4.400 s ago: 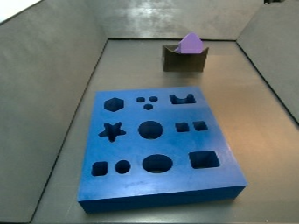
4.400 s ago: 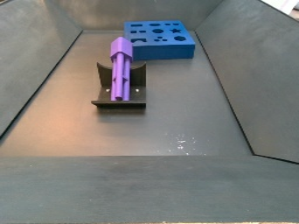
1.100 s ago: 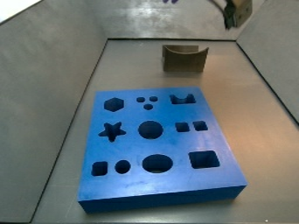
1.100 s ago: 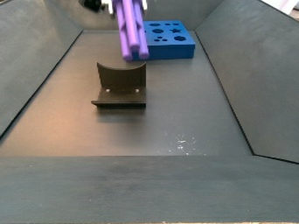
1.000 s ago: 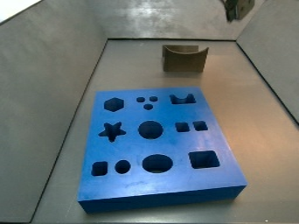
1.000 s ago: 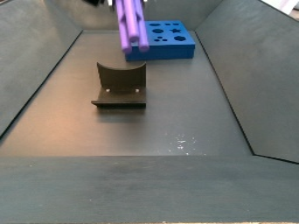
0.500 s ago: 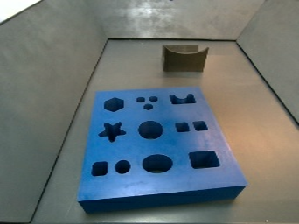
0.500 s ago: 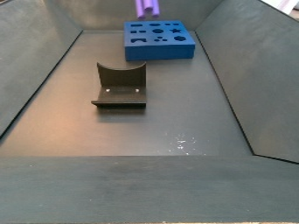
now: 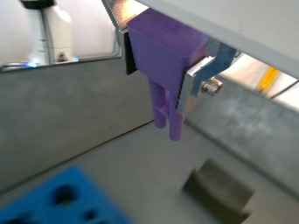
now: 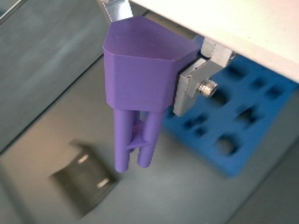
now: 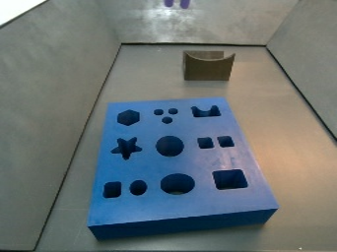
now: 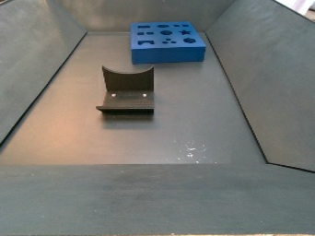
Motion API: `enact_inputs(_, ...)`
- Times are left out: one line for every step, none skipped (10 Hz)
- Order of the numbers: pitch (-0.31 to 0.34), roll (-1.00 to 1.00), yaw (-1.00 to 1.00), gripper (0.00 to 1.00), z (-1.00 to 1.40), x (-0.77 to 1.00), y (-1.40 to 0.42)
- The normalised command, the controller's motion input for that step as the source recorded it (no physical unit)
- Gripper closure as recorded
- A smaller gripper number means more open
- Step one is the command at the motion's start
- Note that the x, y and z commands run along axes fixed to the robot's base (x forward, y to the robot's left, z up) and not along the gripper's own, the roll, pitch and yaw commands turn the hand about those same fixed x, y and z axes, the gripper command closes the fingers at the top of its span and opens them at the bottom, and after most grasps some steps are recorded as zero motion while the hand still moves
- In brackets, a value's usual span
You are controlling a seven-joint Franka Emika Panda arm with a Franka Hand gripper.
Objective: Pick up the 3 prong object. Move up. Rotate the 3 prong object. Place the 3 prong object on the fixture. Regrasp the 3 prong object. Move to above the board. Insert the 3 prong object.
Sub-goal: Move to above the board, then insert the 3 prong object.
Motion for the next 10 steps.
enact_inputs(-0.118,-1.0,-0.12,1.0,0.2,-0.24,-0.41)
enact_inputs(-0.115,-1.0,-0.12,1.0,0.08,-0.14,-0.16)
enact_inputs(-0.102,-0.82,-0.09,1.0,0.04,-0.11,-0.05)
enact_inputs(-0.094,-0.68,-0.06,1.0,0.02,-0.09,-0.02)
enact_inputs(-0.073,-0.34,-0.02,1.0,0.02,-0.07,0.0)
enact_inputs(-0.065,-0.24,-0.01,1.0,0.01,-0.06,0.01)
enact_inputs(0.04,-0.01,0.0,1.0,-0.03,0.0,0.0)
enact_inputs(0.016,0.0,0.0,1.0,-0.01,0.0,0.0)
enact_inputs(0.004,0.0,0.26,1.0,-0.38,0.0,0.0)
enact_inputs(0.106,-0.09,0.98,1.0,-0.46,0.0,0.0)
